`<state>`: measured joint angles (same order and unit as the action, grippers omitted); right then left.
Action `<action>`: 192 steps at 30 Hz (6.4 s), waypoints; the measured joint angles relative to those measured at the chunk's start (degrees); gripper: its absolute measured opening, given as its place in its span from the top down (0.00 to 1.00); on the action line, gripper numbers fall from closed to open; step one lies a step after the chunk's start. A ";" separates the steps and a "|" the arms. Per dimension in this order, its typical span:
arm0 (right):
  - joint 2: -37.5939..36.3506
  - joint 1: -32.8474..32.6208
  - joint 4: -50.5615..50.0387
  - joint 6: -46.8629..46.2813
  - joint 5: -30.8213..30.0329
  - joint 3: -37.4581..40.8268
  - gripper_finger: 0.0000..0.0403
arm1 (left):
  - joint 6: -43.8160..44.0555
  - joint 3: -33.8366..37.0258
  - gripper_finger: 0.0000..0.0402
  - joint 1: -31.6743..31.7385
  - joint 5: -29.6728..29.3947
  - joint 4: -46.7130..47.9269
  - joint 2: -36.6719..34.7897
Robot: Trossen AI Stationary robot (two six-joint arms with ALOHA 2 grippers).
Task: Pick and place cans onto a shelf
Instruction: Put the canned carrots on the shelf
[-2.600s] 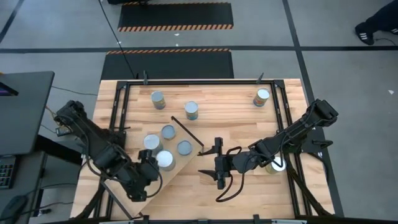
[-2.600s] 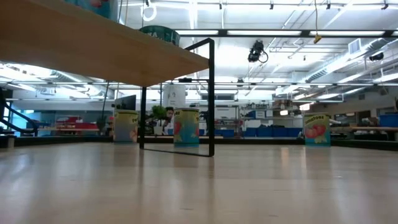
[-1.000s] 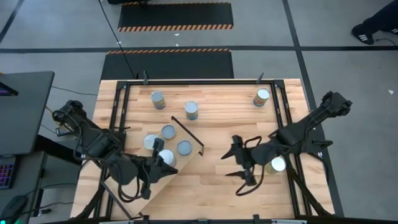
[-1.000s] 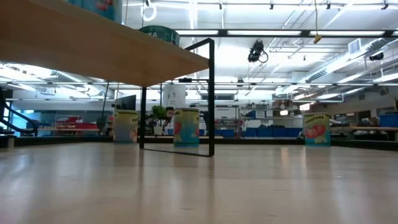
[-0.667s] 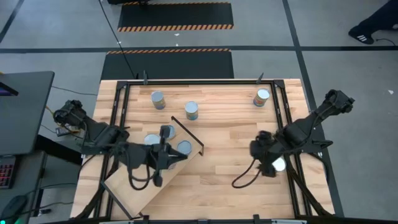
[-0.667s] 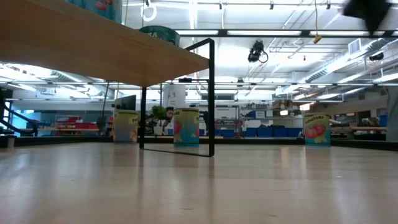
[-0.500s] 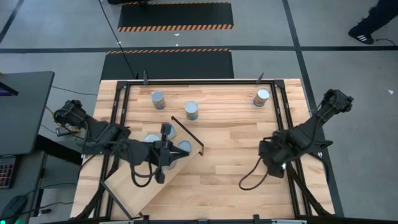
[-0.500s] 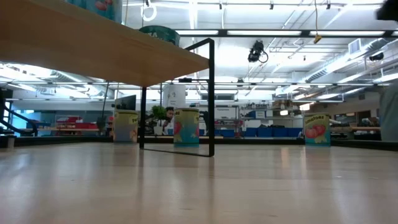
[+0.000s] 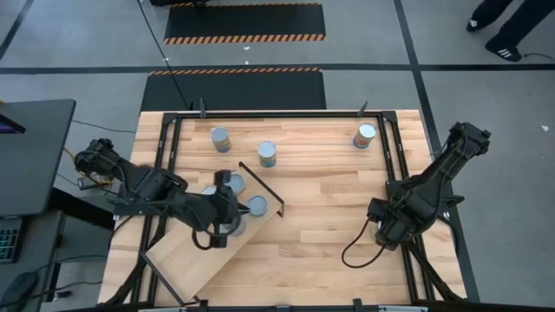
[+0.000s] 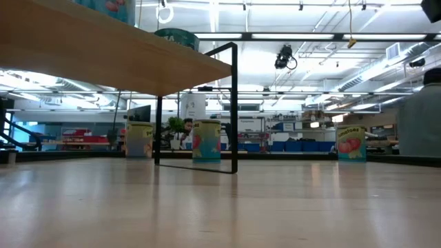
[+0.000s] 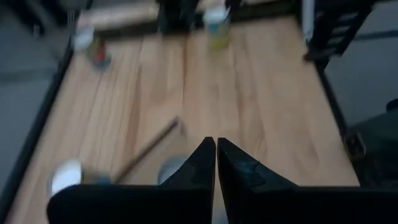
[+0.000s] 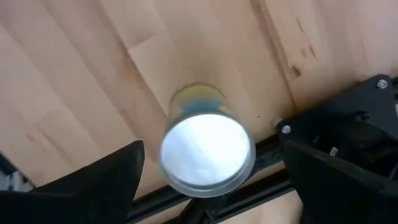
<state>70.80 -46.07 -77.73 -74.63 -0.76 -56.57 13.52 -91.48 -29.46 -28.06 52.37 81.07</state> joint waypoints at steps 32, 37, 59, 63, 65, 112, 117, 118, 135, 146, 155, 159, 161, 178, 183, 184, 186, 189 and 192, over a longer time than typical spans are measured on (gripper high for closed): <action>-3.55 -2.03 4.85 -6.66 -1.70 7.57 0.03 | 8.33 0.00 0.94 0.05 -0.15 7.00 -0.56; -3.08 -3.05 9.33 -8.12 -0.76 10.51 0.03 | 8.31 0.00 0.94 0.05 -0.17 6.99 -0.56; -3.27 -2.87 24.95 30.45 -8.22 10.09 0.10 | 8.33 0.00 0.94 0.05 -0.16 6.93 -0.54; -2.06 -1.67 23.23 39.35 -8.53 10.09 0.13 | 8.31 0.00 0.94 0.05 -0.15 6.91 -0.54; -0.18 -1.35 23.32 43.47 -7.72 10.07 0.13 | 8.33 0.00 0.94 0.05 -0.17 6.85 -0.54; 14.43 -4.74 19.76 80.22 4.86 13.26 0.14 | 7.92 -0.02 0.94 0.05 -0.36 -8.53 -0.49; 15.12 -3.75 20.87 79.26 4.68 13.59 0.11 | 7.70 -0.02 0.94 0.03 -0.25 -15.72 -0.49; 15.61 -3.37 21.11 78.87 4.64 13.59 0.10 | 7.70 -0.02 0.94 0.05 0.03 -15.99 -0.49; 18.24 1.09 21.83 71.20 0.29 7.77 0.24 | -2.16 2.55 0.94 -2.64 6.68 -15.00 0.57; 18.17 6.33 65.78 72.27 -13.93 2.36 0.21 | 6.16 10.40 0.94 -9.20 -0.61 -22.90 1.34; 26.20 13.58 112.79 76.02 -12.91 11.07 0.21 | -7.27 10.29 0.94 -10.93 5.93 -36.80 1.52; 33.59 14.15 121.56 77.65 -12.04 9.99 0.21 | -9.88 10.29 0.94 -11.07 6.46 -38.62 1.52; 37.35 14.72 125.25 77.64 -11.75 9.26 0.21 | -11.59 10.29 0.94 -10.97 6.28 -38.52 1.52; 49.19 16.28 134.73 72.67 -7.93 8.14 0.15 | -10.98 8.83 0.53 -7.27 6.36 -38.68 10.81; 46.92 16.43 134.08 73.24 -6.48 7.90 0.08 | -9.73 7.08 0.36 -6.81 6.62 -38.43 12.94; 45.88 16.27 133.76 73.25 -6.45 7.91 0.07 | -9.61 6.12 0.34 -7.12 6.05 -37.90 13.31; 43.25 15.96 131.18 73.60 -6.44 8.05 0.05 | -8.94 3.87 0.30 -7.51 5.29 -37.15 14.49; 38.22 15.25 122.86 74.31 -7.11 8.08 0.04 | -5.54 0.19 0.28 -8.14 4.14 -31.94 17.21; 32.79 14.07 114.29 74.25 -8.64 8.08 0.04 | -1.54 -4.85 0.28 -8.51 2.99 -25.74 20.90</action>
<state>103.60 -32.00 36.56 -0.38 -9.40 -48.49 11.98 -96.34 -37.97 -25.07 26.63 101.97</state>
